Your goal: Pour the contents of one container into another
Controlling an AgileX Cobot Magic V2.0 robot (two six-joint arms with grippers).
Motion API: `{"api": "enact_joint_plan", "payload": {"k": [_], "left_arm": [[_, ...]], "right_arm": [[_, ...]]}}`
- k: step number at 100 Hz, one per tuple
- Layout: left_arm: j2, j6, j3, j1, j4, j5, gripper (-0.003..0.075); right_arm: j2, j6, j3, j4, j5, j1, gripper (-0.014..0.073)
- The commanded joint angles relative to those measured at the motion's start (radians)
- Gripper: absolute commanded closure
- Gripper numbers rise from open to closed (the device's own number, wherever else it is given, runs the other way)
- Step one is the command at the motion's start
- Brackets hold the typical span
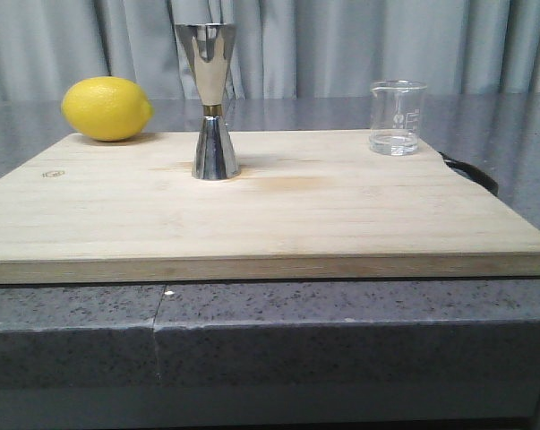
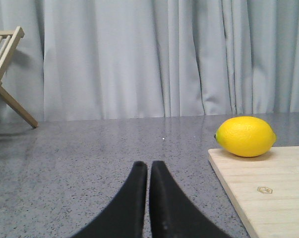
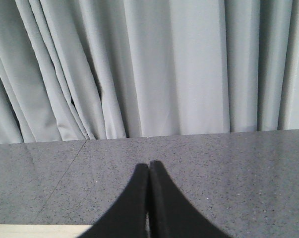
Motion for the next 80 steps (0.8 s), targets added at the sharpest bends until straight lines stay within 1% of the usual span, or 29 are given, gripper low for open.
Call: {"api": "enact_joint_plan", "payload": {"k": [1, 21, 34, 80], "left_arm": [[-0.028, -0.017, 0.035, 0.004, 0.027, -0.062, 0.074], [-0.028, -0.019, 0.035, 0.009, 0.055, -0.069, 0.074], [-0.026, -0.091, 0.035, 0.025, 0.076, -0.067, 0.0739], [-0.026, -0.091, 0.035, 0.025, 0.088, -0.007, 0.0739]], "right_arm": [[-0.008, 0.001, -0.031, -0.018, -0.016, -0.001, 0.0665], [-0.008, 0.001, -0.031, -0.018, -0.016, -0.001, 0.0665], [-0.008, 0.001, -0.031, -0.018, -0.016, -0.001, 0.0665], [-0.008, 0.001, -0.031, -0.018, -0.016, -0.001, 0.0665]]}}
